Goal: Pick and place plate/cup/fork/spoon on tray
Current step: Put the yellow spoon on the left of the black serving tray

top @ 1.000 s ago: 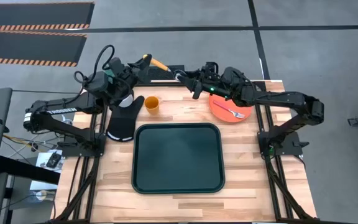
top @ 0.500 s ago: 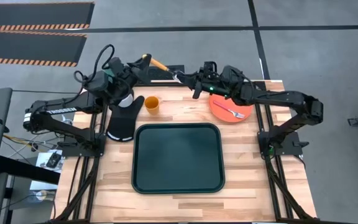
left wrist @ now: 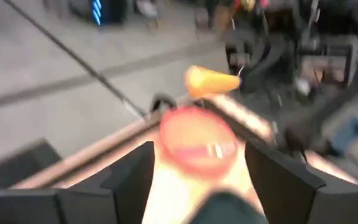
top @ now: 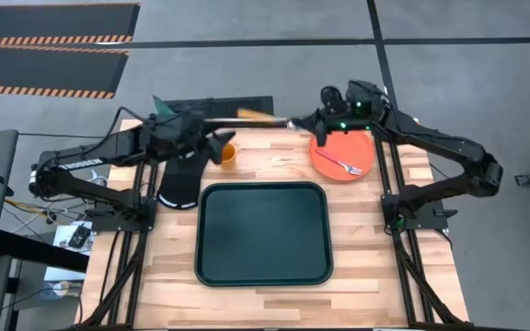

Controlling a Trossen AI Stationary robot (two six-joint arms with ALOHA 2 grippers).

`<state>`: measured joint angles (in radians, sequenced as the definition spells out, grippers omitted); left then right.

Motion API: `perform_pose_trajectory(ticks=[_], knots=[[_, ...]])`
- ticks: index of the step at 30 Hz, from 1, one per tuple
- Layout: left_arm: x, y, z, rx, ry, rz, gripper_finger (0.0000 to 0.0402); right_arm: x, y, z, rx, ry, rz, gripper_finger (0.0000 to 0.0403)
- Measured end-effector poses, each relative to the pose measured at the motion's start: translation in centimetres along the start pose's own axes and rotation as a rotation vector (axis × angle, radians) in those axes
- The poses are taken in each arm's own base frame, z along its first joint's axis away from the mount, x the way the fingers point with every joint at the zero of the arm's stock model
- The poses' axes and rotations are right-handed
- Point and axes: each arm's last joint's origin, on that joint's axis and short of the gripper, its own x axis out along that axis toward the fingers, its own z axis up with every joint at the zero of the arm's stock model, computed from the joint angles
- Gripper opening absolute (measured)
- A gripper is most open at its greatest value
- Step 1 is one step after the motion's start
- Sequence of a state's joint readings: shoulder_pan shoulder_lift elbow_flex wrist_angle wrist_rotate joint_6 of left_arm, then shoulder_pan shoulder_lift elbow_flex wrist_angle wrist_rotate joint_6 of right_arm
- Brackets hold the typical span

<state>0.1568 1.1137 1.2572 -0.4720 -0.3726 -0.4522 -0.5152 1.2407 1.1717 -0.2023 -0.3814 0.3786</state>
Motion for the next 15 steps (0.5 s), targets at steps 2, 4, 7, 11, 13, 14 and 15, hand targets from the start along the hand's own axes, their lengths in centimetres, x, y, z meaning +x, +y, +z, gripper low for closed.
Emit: perform_pose_trajectory(ticks=[2, 4, 7, 11, 13, 14, 15], knots=[[0.1, 0.3, -0.5, 0.022, 0.088, -0.044, 0.0252, 0.0, -0.3, -1.0, 0.007, 0.111, 0.029, 0.0002], [0.6, 0.4, -0.9, 0.048, 0.164, -0.11, 0.0255, 0.7, -0.4, -2.0, 0.028, 0.217, 0.08, 0.0001], [1.9, 0.4, -1.4, 0.061, 0.257, -0.22, 0.0252, 2.4, -0.1, -3.7, 0.052, 0.348, 0.144, 0.0001], [4.2, 0.3, -2.5, 0.054, 0.379, -0.321, 0.0245, 4.9, 1.0, -5.6, 0.041, 0.434, 0.21, 0.0001], [5.7, 0.4, -3.2, 0.047, 0.442, -0.343, 0.0243, 5.9, 1.6, -6.2, 0.031, 0.473, 0.226, 0.0001], [6.4, 0.4, -3.6, 0.04, 0.47, -0.351, 0.0243, 6.4, 1.8, -6.4, 0.024, 0.489, 0.232, 0.0001], [7.2, 0.5, -4.0, 0.029, 0.498, -0.359, 0.0243, 6.9, 2.1, -6.6, 0.017, 0.501, 0.237, 0.0001]])
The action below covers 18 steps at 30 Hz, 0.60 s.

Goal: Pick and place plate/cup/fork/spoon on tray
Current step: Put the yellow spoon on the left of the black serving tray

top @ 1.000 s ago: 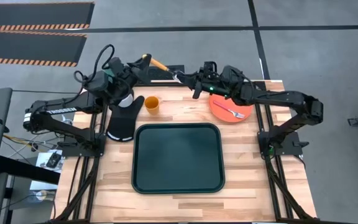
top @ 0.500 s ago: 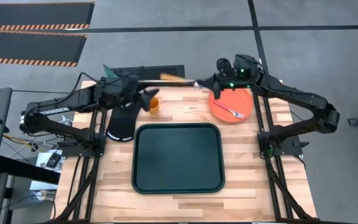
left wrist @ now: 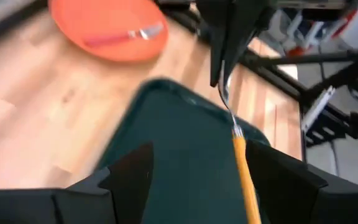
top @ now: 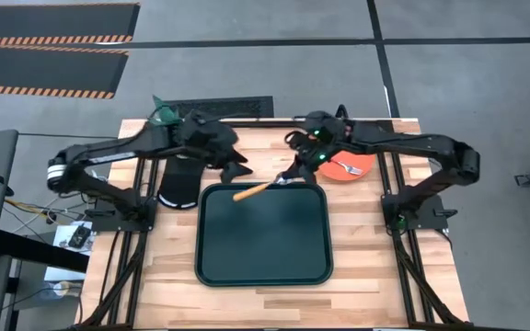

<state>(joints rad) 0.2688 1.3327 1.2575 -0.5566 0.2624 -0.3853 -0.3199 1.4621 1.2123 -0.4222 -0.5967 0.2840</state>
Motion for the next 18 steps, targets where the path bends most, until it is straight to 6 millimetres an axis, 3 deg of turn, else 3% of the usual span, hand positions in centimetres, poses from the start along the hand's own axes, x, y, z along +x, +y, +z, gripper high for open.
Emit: perform_pose_trajectory(ticks=[11, 18], knots=[[8.3, 2.0, -0.7, -0.105, 0.232, -0.305, 0.0242, 4.4, 1.0, 1.7, -0.077, 0.152, -0.007, 0.0001], [9.5, 2.6, -1.0, -0.111, 0.232, -0.26, 0.0242, 5.5, 1.2, 1.7, -0.084, 0.179, 0.004, 0.0001]])
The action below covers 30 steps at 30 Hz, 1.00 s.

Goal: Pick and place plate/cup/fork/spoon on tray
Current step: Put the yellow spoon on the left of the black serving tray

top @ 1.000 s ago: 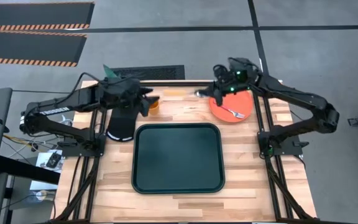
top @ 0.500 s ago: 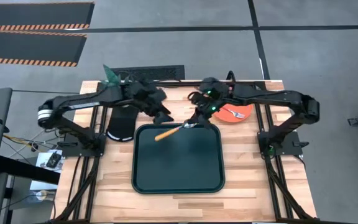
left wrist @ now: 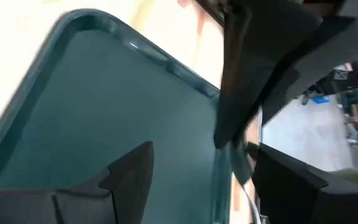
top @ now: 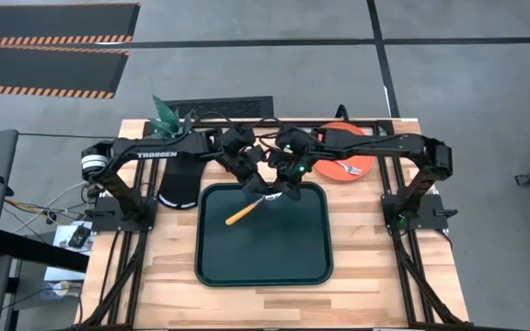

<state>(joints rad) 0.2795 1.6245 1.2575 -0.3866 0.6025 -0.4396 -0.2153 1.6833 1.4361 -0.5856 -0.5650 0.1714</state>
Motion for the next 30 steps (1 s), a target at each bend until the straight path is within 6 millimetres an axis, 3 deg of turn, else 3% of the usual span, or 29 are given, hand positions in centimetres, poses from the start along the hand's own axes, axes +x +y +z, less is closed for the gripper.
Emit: perform_pose_trajectory(ticks=[5, 15, 19, 24, 30], knots=[[0.0, -0.1, 0.0, 0.012, 0.012, -0.03, 0.02, 0.0, 0.0, 0.1, -0.005, -0.01, 0.001, 0.0003], [0.1, -0.4, -0.3, 0.008, 0.034, -0.038, 0.0018, -0.4, -0.5, 0.2, 0.01, -0.02, -0.019, 0.0012], [0.2, -0.4, -0.3, -0.005, 0.031, -0.026, 0.0011, -0.3, -0.6, 0.2, 0.013, -0.021, -0.042, 0.0023], [0.1, -0.3, -0.3, -0.012, 0.033, -0.016, 0.0002, -0.8, -0.7, 0.3, -0.016, -0.032, -0.046, 0.0092], [0.2, 0.1, -0.5, -0.051, 0.024, 0.055, 0.0, -3.7, -1.4, 0.7, 0.051, -0.096, -0.084, 0.023]])
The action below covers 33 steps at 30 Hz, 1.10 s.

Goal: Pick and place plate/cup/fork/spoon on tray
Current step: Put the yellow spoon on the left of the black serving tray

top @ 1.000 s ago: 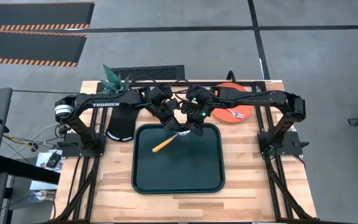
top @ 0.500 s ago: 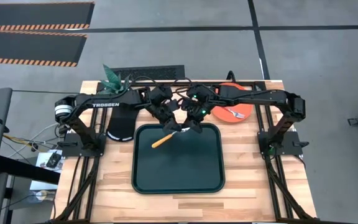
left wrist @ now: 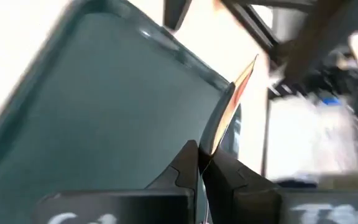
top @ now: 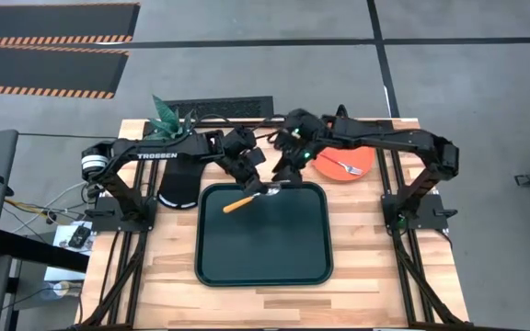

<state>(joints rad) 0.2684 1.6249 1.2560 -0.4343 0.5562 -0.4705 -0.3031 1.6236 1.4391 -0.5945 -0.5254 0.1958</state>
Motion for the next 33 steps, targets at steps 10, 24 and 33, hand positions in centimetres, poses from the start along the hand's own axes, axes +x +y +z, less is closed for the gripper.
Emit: perform_pose_trajectory(ticks=[10, 24, 33], knots=[[-2.2, -1.2, -3.1, -0.153, -0.264, 0.14, 0.0, -7.8, 1.2, -0.7, 0.053, -0.081, -0.07, 0.0301], [-1.7, 2.0, -18.8, -0.588, -0.682, 0.156, 0.0, -12.5, 4.5, -2.2, -0.006, -0.191, -0.206, 0.0301], [0.5, 1.2, -22.1, -0.65, -0.719, 0.231, 0.0, -11.5, 4.4, -2.1, 0.02, -0.165, -0.198, 0.0301]])
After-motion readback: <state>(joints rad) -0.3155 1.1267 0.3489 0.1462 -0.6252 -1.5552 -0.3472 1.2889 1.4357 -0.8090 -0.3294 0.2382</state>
